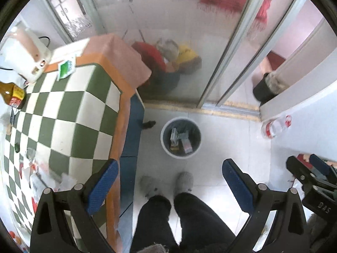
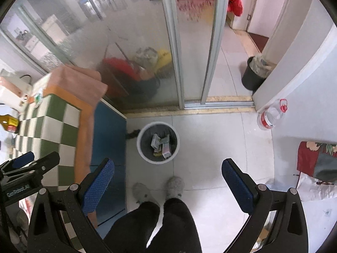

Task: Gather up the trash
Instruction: 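Swing both tools back toward the counter, then grasp the white tissue with the left tool while the right tool grasps the clear snack wrapper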

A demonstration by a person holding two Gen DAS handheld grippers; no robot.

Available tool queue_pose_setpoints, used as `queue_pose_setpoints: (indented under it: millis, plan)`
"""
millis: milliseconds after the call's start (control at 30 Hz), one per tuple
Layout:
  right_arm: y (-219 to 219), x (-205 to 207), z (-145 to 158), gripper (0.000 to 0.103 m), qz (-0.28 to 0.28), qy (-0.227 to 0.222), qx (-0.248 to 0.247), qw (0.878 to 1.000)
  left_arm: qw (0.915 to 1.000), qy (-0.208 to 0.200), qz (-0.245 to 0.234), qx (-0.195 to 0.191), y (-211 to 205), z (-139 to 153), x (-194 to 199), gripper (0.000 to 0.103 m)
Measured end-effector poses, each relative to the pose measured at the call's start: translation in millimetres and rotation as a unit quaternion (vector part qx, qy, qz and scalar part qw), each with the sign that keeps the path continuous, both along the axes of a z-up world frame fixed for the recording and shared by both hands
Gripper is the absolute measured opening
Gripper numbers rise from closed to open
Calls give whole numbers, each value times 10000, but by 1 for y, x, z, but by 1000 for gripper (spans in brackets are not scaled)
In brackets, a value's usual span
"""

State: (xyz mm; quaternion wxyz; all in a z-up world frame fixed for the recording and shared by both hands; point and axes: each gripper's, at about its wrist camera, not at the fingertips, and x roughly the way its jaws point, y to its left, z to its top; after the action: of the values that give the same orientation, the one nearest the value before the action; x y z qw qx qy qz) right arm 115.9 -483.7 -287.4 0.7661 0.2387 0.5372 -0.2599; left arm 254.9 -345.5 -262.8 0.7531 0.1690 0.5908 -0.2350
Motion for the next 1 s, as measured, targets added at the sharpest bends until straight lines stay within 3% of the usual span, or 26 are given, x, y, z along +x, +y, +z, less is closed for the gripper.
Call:
queue_pose_setpoints:
  millis: [267,500,633,767,833,900,1000]
  plan:
    - [33,11,33,103,276,-212,260,9991,9982,1,265,-540,37,28,8,103]
    - [120,88,44,103,1285,-289,450,9903,9889,-477,1331,-451,158,50,47,103]
    - [203,153,18,103,2205,-34,690,9729,9731,-595,2217,170,263,34,58,103]
    - [291,210,-20,103,2991,238,878,9499,9487,-581,2965,934,368,-1,62,103]
    - [339,238,-43,103,3370,444,837,9367,9419,-395,3176,1018,409,-20,63,103]
    - [372,255,-65,103,3606,630,717,9278,9414,-205,3217,987,434,-35,67,103]
    - [414,277,-95,103,3869,909,598,9157,9492,137,3044,785,452,-58,75,103]
